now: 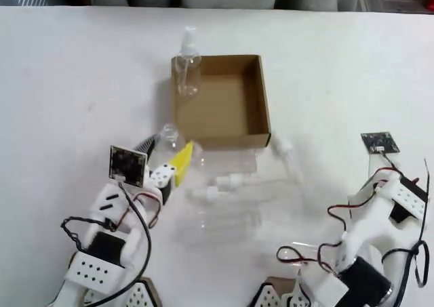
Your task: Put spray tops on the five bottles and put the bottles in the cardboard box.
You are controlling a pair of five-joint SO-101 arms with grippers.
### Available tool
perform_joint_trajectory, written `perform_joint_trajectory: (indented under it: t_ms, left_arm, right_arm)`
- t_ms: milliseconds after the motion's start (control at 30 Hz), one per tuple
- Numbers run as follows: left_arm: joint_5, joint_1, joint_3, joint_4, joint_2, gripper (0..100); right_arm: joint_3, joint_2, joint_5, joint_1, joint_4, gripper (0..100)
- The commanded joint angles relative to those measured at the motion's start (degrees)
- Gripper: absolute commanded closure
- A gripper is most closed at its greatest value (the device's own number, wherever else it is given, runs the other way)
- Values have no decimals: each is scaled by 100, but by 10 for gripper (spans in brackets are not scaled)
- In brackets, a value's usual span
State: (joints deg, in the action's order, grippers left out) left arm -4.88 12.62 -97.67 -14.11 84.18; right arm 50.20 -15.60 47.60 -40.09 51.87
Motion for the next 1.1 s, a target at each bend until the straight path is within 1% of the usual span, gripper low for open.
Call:
perform_joint_trajectory:
  t_ms: [0, 133, 233, 433, 567, 1067]
  left_arm:
    - [53, 31, 26, -9, 48, 977]
    - [53, 31, 26, -9, 48, 977]
    - [53, 31, 26, -9, 48, 977]
    - [53, 31, 26, -9, 48, 977]
    - [53, 31, 26, -9, 48, 977]
    - [62, 31, 26, -114, 75, 977]
  right_arm:
    - [-62, 48, 62, 40, -136, 839]
    - [-62, 75, 97, 48, -145, 839]
    - [-62, 84, 413, 40, -145, 840]
    - [-62, 84, 492, -101, -145, 840]
    - [-62, 84, 686, -154, -119, 840]
    - [-26, 92, 686, -180, -110, 840]
